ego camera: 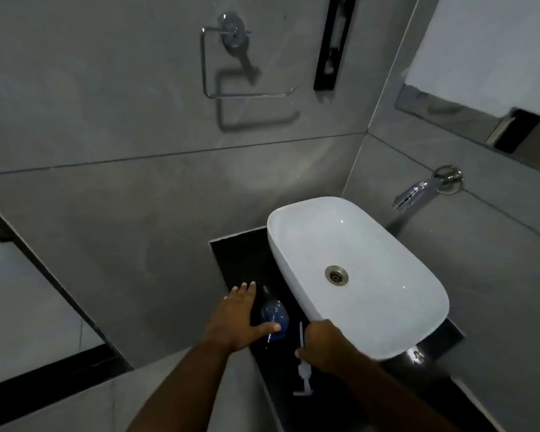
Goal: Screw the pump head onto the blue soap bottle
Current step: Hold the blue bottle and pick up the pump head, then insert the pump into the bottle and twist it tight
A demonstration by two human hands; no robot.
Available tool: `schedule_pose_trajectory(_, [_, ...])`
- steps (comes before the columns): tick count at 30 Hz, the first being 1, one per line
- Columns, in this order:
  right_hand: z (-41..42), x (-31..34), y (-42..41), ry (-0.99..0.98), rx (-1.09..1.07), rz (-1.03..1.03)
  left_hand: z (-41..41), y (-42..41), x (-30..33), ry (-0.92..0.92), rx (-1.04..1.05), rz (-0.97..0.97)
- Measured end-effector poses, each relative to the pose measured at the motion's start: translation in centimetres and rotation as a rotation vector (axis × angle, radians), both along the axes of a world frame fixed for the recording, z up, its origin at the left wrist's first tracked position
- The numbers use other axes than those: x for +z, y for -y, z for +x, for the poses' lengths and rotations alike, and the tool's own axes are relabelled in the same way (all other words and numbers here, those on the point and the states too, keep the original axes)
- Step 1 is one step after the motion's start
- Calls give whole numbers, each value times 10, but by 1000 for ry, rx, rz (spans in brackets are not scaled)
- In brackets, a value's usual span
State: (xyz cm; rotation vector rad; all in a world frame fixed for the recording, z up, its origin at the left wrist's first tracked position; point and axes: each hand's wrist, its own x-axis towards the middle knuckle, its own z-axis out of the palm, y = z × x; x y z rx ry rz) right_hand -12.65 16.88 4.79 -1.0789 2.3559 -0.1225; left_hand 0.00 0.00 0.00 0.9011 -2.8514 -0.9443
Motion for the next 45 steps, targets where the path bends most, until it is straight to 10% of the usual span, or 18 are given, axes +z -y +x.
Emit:
schedule_pose_trajectory(15, [26,-55,-13,166,-407,-143,-24,1,-42,-80,-133,-251])
schedule_pose_trajectory(23, [16,13,5,-239,-181,-313,-23,-2,-46,-73,-103,-285])
schedule_pose_trajectory(45, [-21,70,66,-123,339,-186,-24,-2,-46,-74,-99,-315])
